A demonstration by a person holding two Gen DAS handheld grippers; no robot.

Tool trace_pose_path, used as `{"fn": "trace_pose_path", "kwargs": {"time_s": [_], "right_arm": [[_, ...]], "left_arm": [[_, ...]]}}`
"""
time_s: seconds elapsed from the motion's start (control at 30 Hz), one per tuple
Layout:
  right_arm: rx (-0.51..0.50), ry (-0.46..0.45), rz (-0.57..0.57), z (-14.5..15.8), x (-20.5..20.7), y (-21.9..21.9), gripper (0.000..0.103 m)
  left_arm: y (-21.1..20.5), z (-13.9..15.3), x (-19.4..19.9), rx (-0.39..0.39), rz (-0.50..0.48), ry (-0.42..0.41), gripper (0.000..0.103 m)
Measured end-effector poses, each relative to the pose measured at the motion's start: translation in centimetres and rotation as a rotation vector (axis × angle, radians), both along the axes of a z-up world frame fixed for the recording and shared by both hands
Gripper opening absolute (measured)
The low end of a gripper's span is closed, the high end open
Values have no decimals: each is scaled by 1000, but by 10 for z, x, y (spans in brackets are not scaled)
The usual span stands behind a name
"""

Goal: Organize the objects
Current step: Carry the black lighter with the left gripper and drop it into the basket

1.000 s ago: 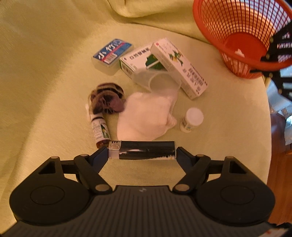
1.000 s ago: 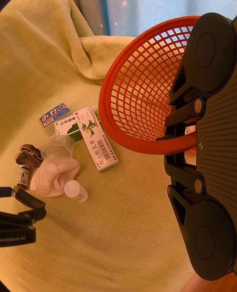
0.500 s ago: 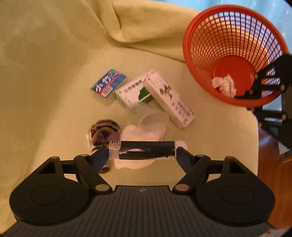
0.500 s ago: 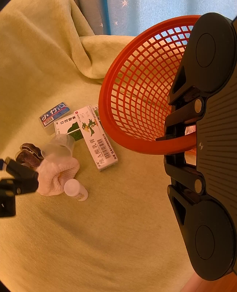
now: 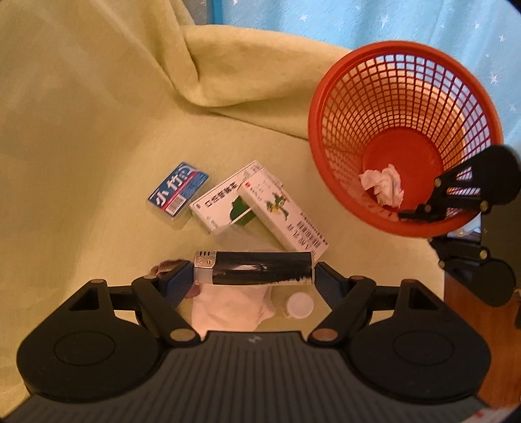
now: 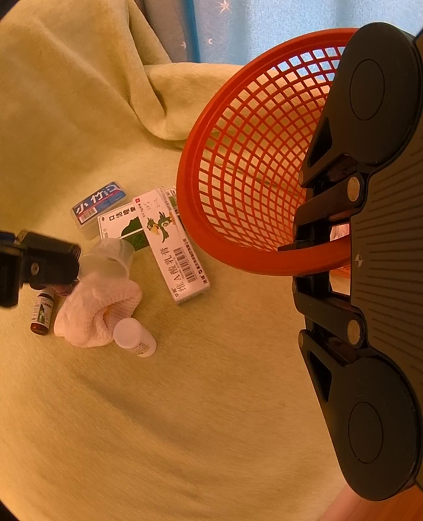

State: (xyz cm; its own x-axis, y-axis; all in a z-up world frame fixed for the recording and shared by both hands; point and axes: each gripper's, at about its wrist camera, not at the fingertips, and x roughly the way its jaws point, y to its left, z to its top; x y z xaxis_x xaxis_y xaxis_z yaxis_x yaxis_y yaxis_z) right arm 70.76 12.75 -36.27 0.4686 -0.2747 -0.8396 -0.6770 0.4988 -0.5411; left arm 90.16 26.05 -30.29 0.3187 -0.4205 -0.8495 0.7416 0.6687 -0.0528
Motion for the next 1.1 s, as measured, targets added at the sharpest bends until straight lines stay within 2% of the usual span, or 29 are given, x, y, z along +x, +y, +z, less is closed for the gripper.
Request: {"fn": "trace_pose_path", "kwargs": {"time_s": [0.3, 0.73, 0.9, 1.1], "right_arm": [[2, 2, 7, 0, -3, 0, 0], [17, -6, -9, 3, -3, -3, 0], [25, -9, -14, 4, -2, -4, 0], [30, -12, -16, 3, -3, -6, 0]], "left_arm": [[-25, 24, 6, -75, -39, 1, 78], [-92, 49, 7, -202, -150, 31, 78], [-101, 59, 12, -281, -135, 58, 81], [-86, 59, 17, -244, -83, 26, 81]]}}
